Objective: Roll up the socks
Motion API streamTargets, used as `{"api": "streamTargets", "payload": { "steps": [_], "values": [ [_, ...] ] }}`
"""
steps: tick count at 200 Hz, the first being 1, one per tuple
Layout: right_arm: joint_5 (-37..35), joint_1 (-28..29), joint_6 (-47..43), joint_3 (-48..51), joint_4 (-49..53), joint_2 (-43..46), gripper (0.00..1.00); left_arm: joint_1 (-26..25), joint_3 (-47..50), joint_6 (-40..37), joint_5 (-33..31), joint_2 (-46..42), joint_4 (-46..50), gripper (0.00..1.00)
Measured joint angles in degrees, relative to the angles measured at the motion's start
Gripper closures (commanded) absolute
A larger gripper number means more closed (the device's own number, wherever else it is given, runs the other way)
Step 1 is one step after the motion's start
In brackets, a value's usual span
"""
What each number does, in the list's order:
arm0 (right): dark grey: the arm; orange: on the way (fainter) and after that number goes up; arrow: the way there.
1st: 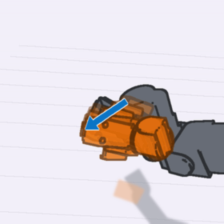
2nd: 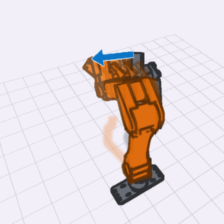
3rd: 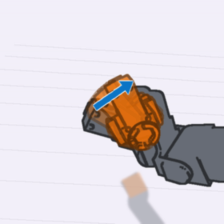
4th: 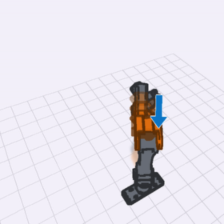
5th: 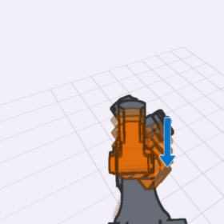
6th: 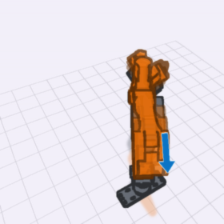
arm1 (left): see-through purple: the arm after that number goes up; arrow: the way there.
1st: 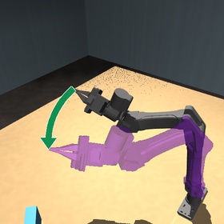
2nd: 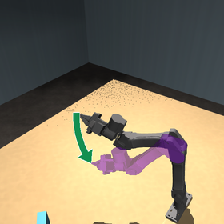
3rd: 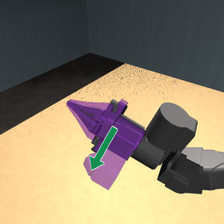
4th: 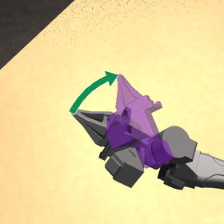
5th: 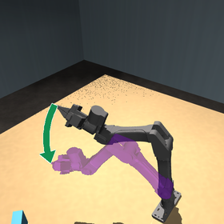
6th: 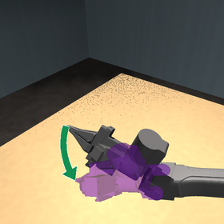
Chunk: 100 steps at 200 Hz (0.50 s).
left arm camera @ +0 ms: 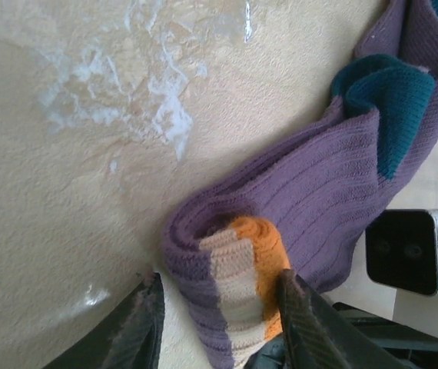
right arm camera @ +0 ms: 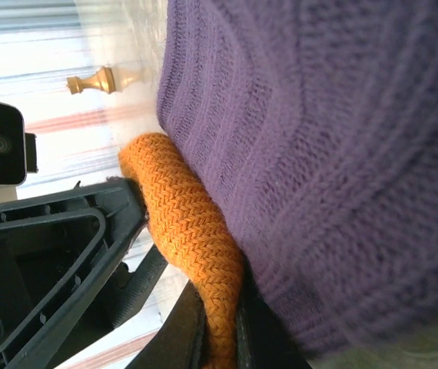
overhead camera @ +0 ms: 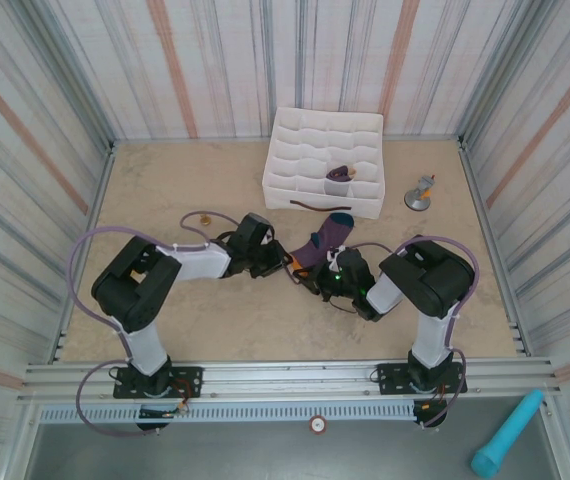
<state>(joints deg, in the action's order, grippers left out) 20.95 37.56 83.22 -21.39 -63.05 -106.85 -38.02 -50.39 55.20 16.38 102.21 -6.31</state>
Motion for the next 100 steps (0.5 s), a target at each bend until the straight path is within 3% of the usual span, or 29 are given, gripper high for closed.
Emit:
{"api": "streamTargets", "payload": {
  "steps": [33,48,67,100],
  "values": [
    [-0.3,-0.1,-0.1,0.0,1.2,0.6,0.98,0.0,-1.1,0.2,0.0,1.1,-0.1,0.95],
    [-0.4,-0.2,-0.2,0.1,2.8,1.7,0.88,-0.3,-1.2,0.2,-0.1,1.1,0.0,1.00],
    [-0.9,-0.2,-1.4,0.1,6.2,3.6,0.79,-0.6,-1.3,0.1,0.0,1.1,0.3,1.00],
    [-3.9,1.0,-6.1,-1.4,16.3,10.7,0.46,-0.7,-1.4,0.1,0.0,1.1,0.9,1.00]
  ]
}}
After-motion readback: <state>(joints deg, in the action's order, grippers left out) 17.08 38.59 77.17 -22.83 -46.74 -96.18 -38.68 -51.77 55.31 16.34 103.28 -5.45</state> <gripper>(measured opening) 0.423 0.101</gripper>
